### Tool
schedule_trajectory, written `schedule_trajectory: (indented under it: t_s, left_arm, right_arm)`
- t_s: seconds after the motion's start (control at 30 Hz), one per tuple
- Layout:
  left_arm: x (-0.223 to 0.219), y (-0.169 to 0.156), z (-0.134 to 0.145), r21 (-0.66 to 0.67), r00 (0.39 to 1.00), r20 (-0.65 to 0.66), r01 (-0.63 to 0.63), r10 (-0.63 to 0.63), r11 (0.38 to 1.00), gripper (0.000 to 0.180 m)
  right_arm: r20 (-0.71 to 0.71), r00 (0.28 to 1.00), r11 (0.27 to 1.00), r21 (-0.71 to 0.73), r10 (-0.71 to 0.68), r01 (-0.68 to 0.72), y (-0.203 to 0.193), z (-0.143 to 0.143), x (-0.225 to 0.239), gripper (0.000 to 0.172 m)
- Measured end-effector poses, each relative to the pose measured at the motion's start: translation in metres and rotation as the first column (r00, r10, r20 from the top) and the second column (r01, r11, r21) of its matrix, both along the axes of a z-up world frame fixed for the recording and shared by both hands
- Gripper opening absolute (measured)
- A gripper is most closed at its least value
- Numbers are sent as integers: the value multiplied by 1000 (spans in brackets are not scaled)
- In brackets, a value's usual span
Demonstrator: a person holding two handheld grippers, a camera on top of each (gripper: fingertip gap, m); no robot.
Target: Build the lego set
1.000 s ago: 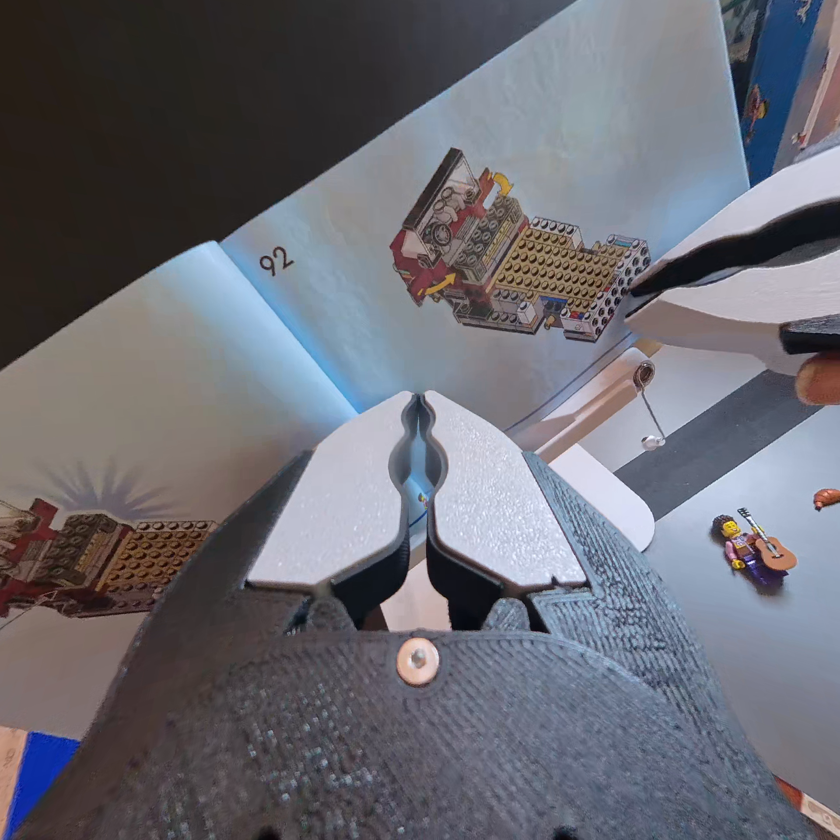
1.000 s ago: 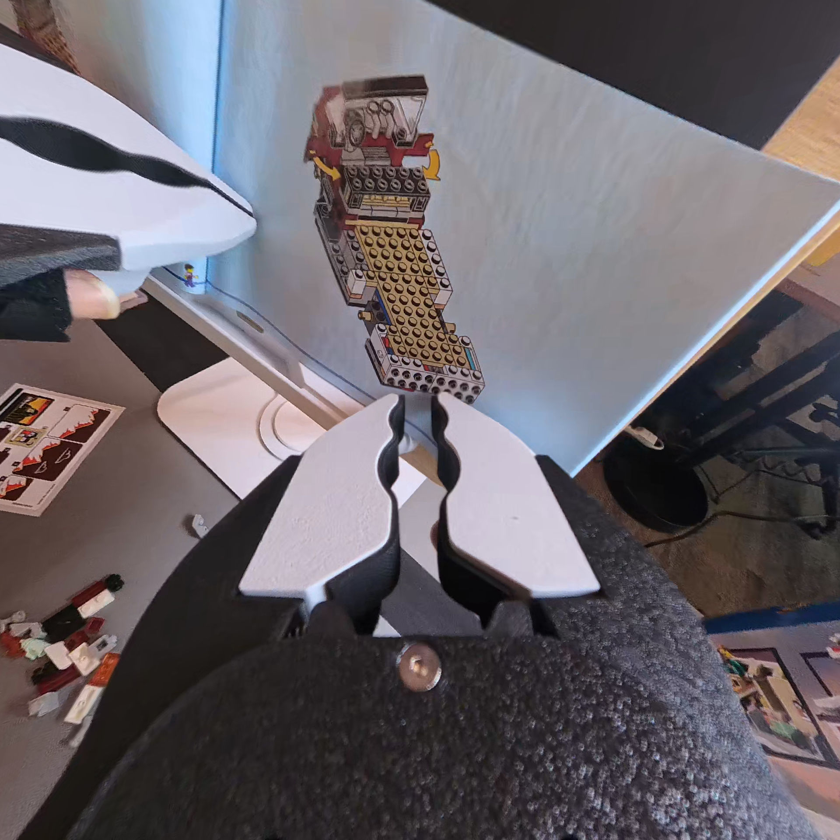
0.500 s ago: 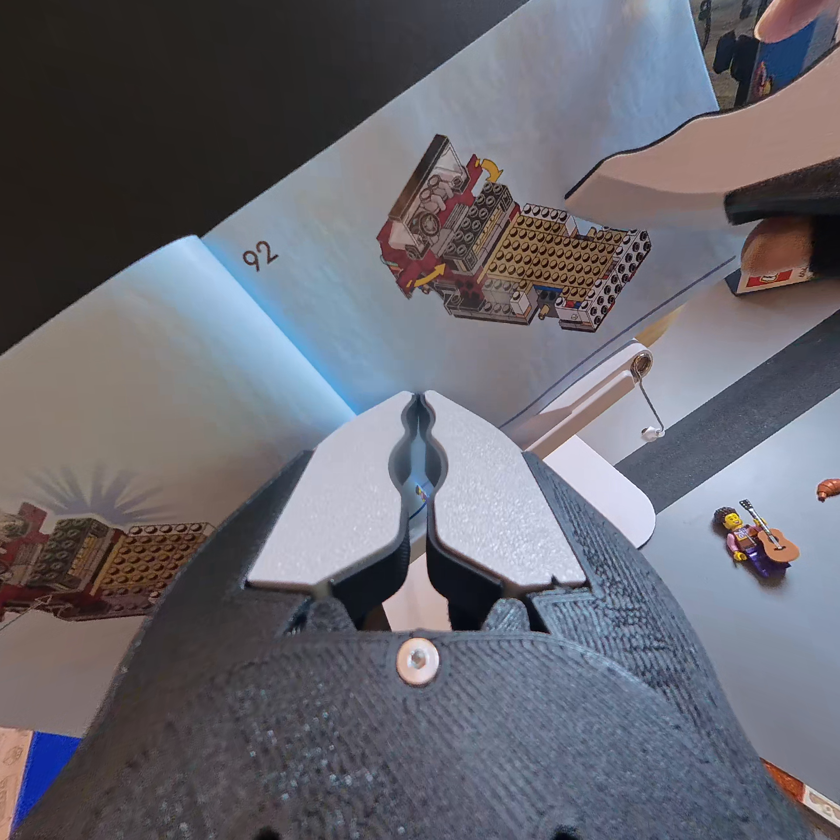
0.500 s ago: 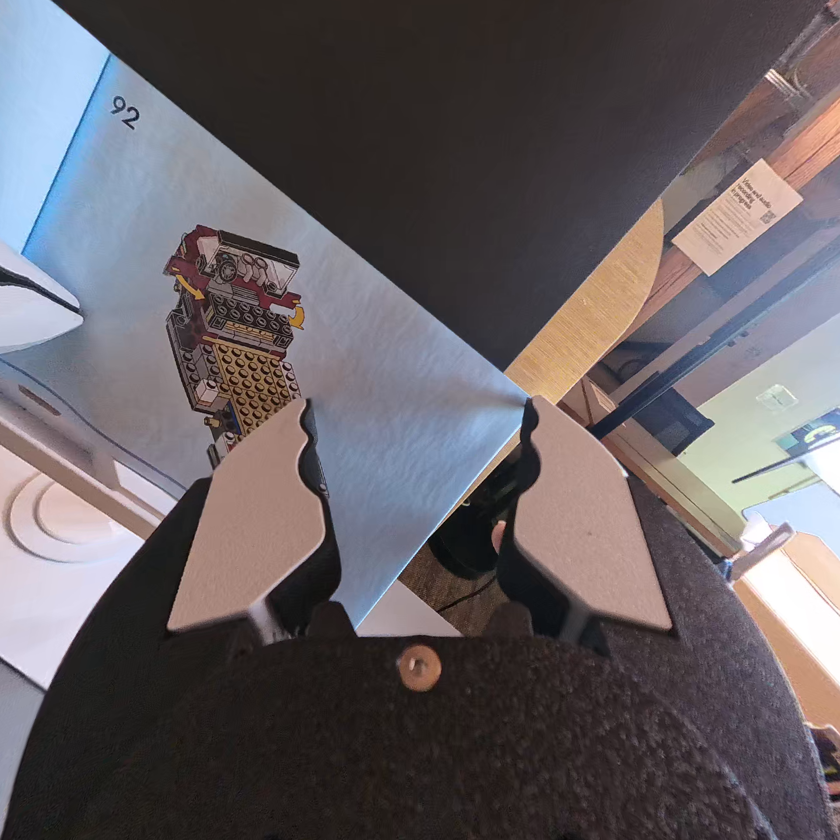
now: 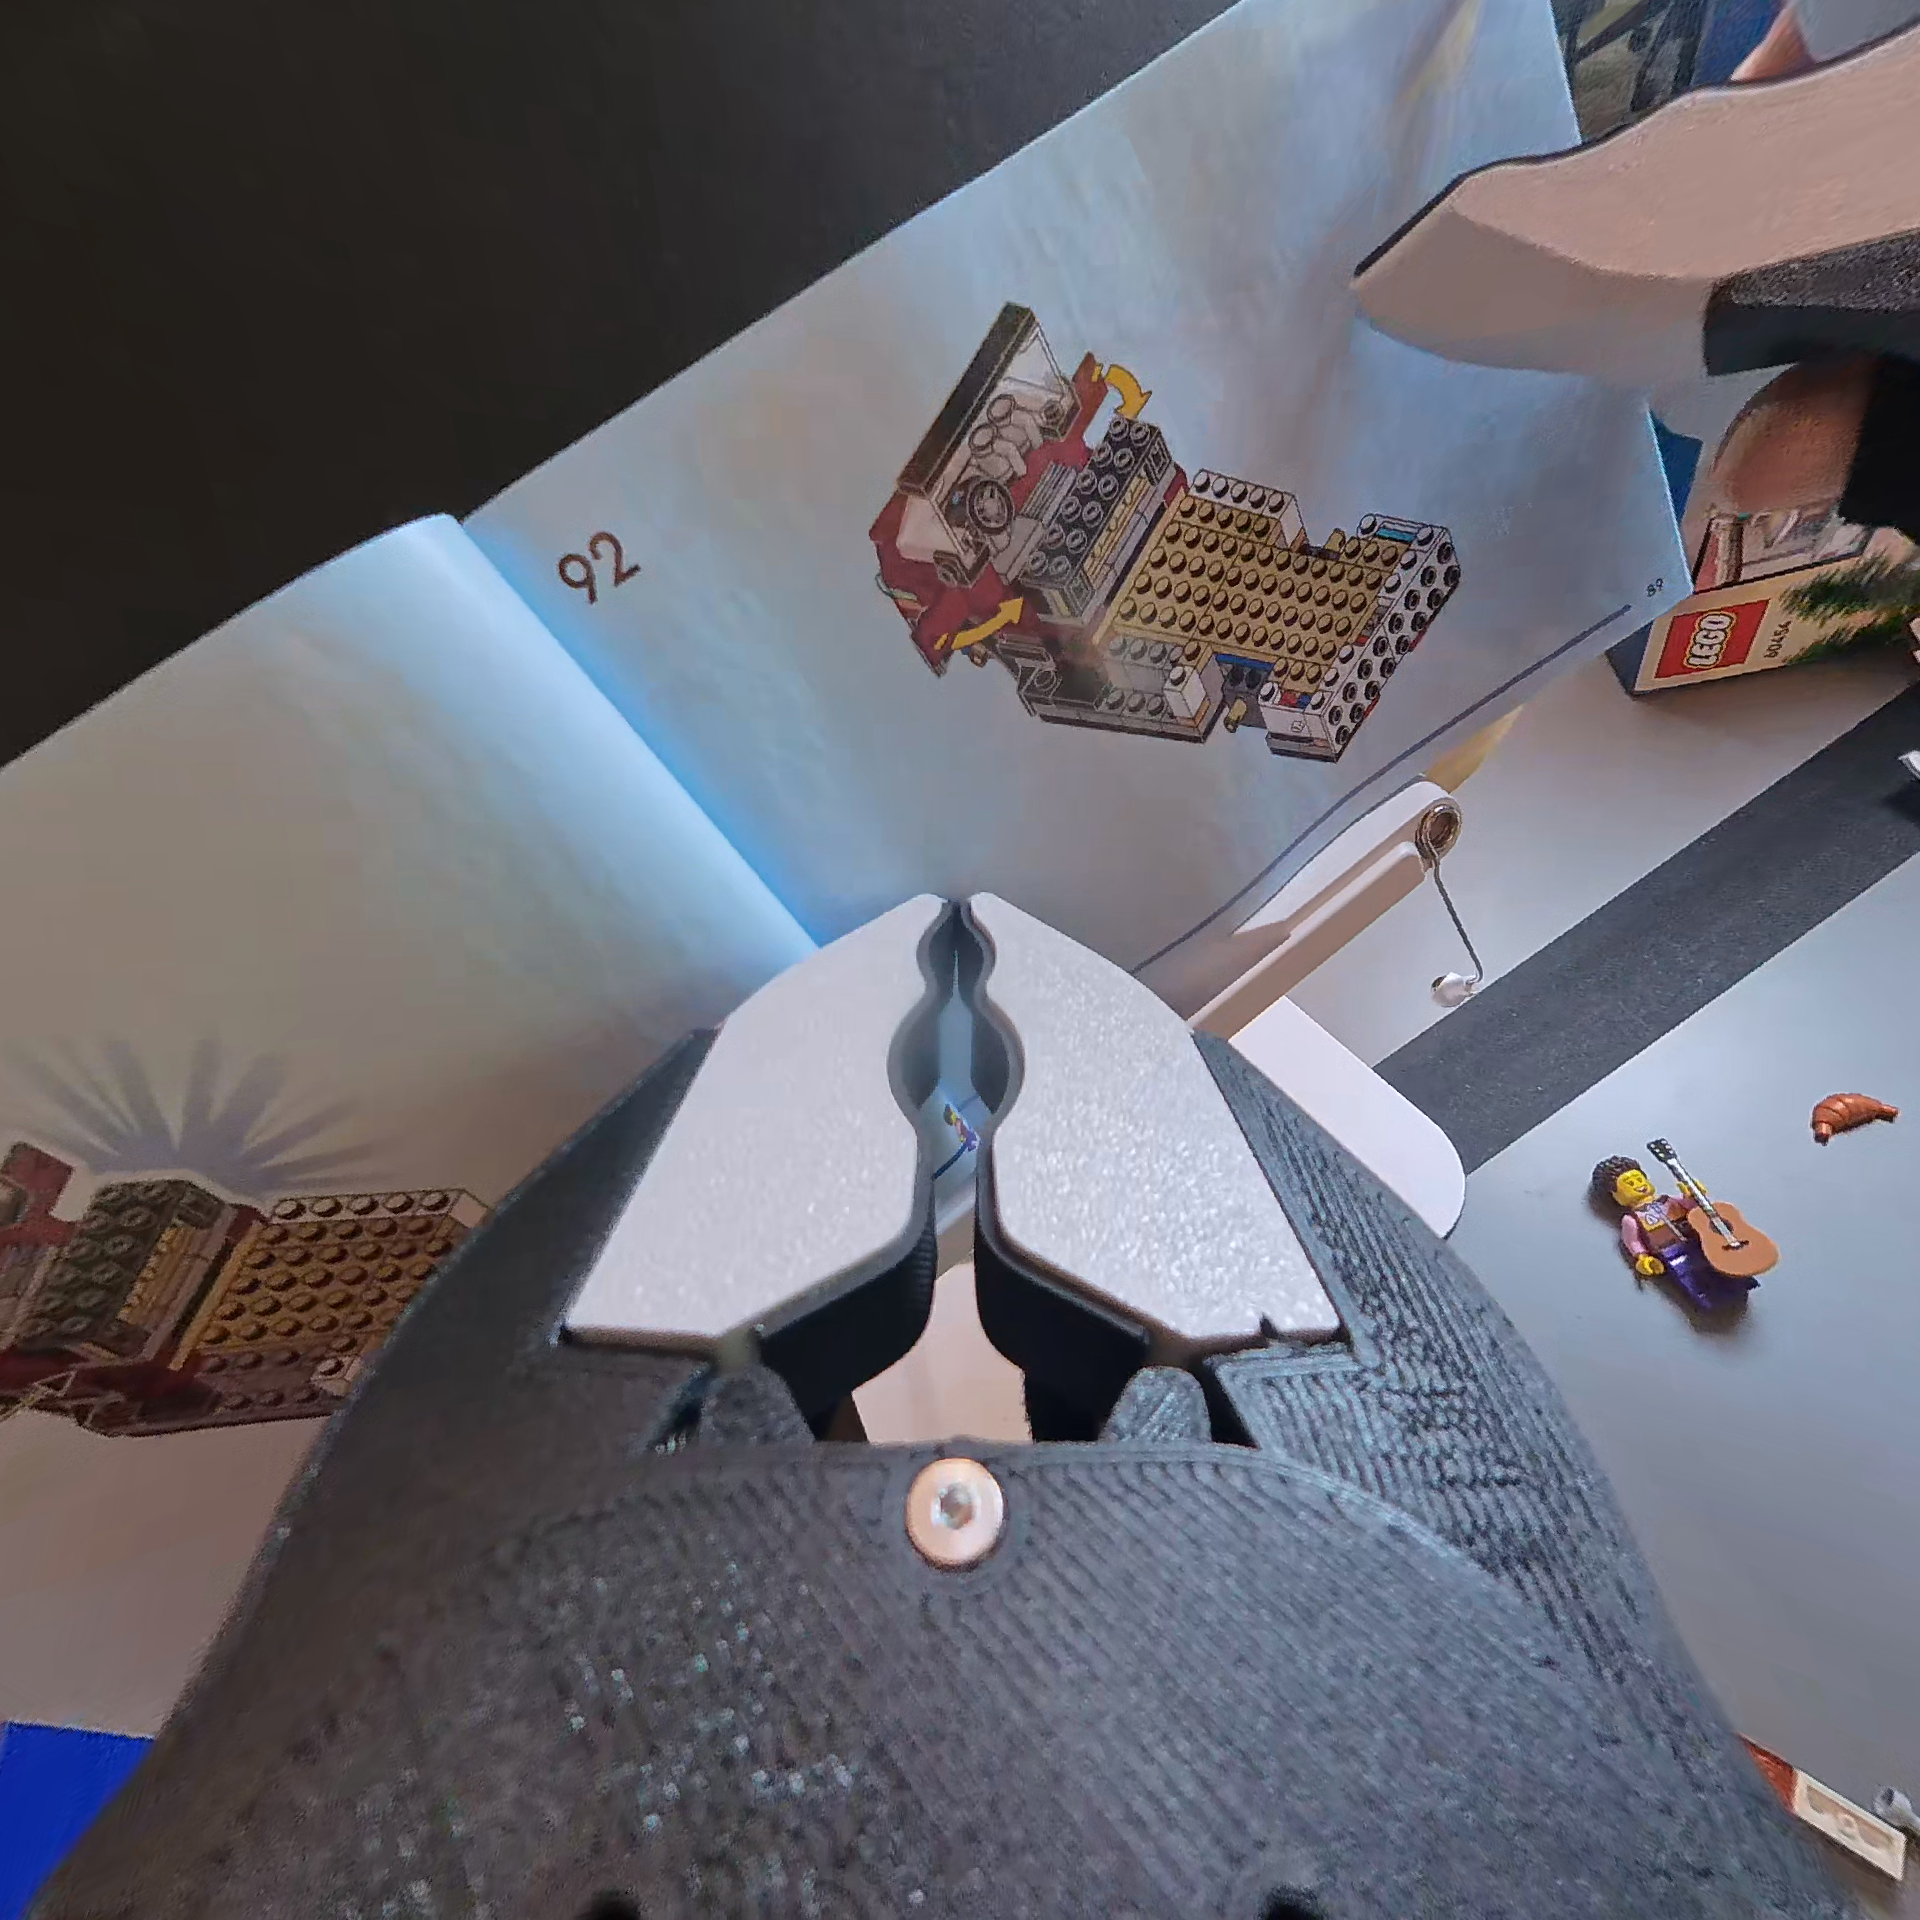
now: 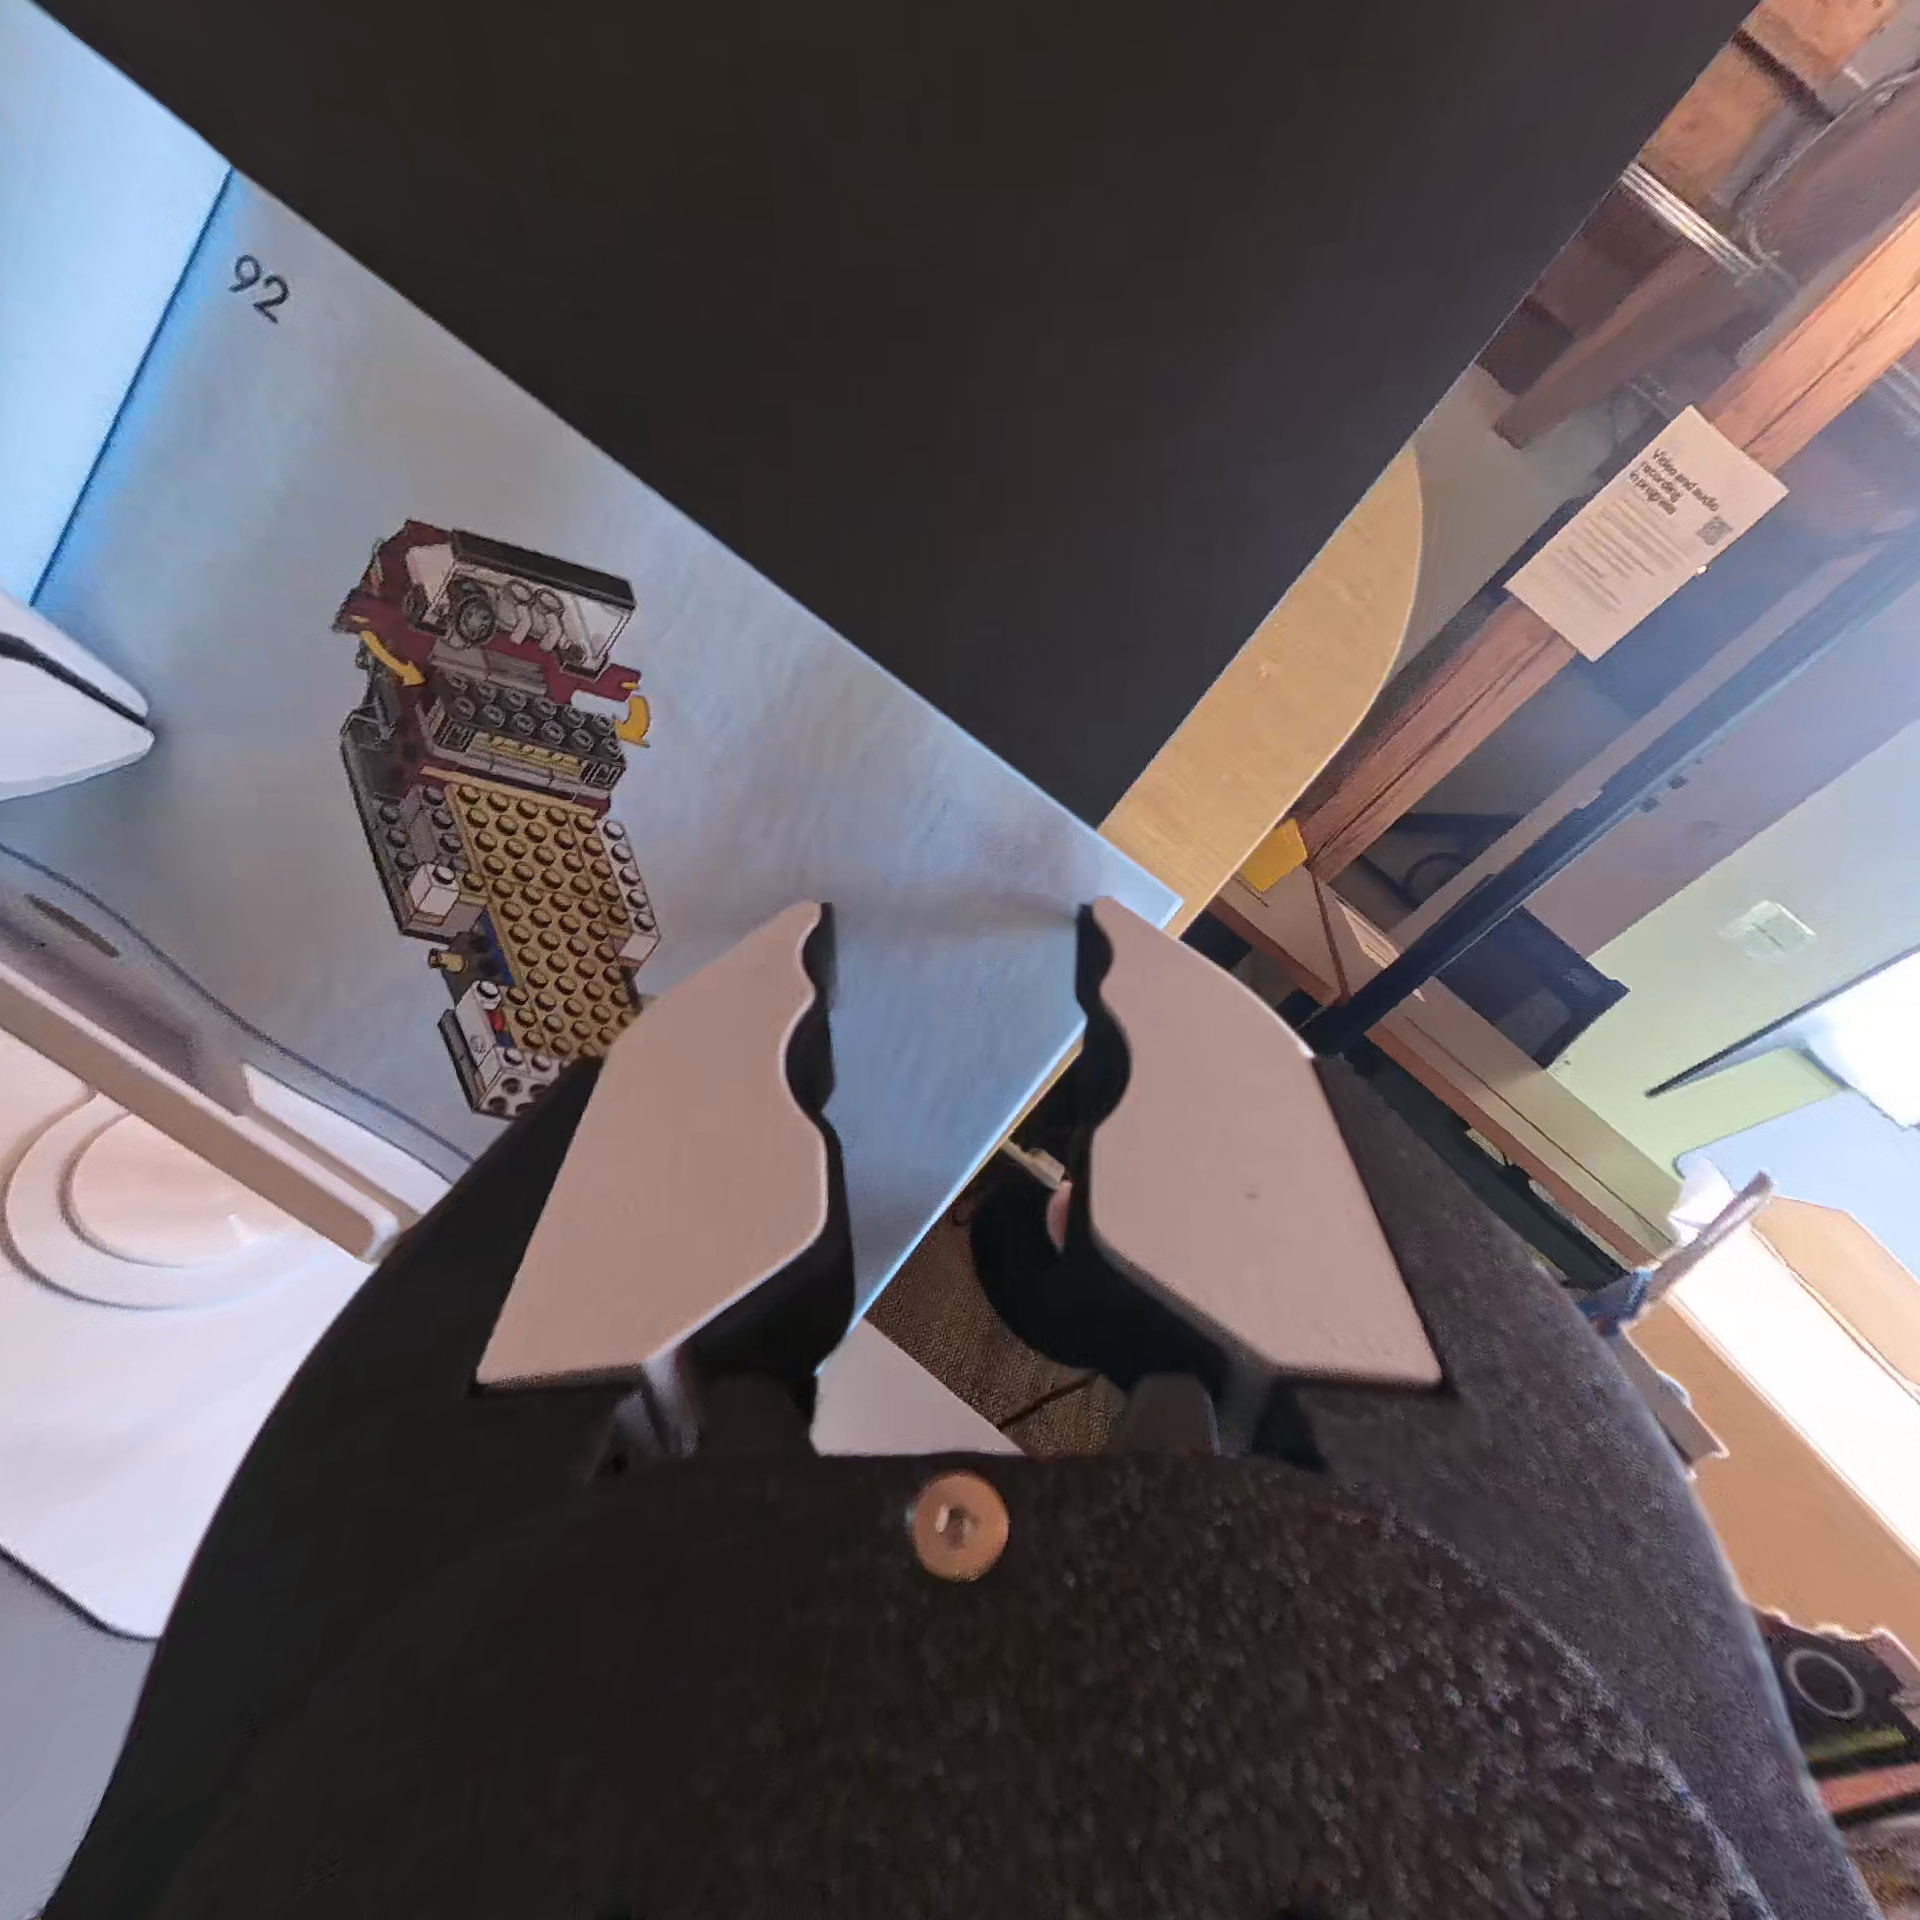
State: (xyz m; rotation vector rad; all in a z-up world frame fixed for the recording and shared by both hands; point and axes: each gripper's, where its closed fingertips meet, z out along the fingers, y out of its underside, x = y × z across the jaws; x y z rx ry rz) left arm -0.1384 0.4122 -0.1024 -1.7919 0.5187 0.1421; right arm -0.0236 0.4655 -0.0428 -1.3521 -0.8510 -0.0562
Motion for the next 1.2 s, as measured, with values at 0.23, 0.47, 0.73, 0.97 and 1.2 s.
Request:
schedule_trajectory:
  t_s: [0.23, 0.47, 0.73, 0.97, 1.2]
  left_arm:
    - [-1, 0, 0, 7, 1000, -3, -1, 1, 1000, 0]
    - [1, 0, 0, 14, 1000, 6, 4, -4, 1000, 0]
    - [1, -1, 0, 19, 1000, 0, 9, -9, 1000, 0]
    - [0, -2, 0, 25, 1000, 1, 14, -14, 1000, 0]
    - [1, -3, 0, 28, 1000, 2, 12, -12, 1000, 0]
  right_arm:
    - [7, 1000, 999, -35, -14, 14, 5, -4, -5, 69]
    - [20, 1000, 996, -83, 20, -19, 5, -18, -8, 31]
    - [5, 1000, 997, -72, 16, -15, 11, -7, -9, 76]
    - [-28, 999, 998, -52, 21, -23, 11, -7, -10, 59]
    - [-17, 998, 995, -76, 60, -62, 7, -10, -12, 16]
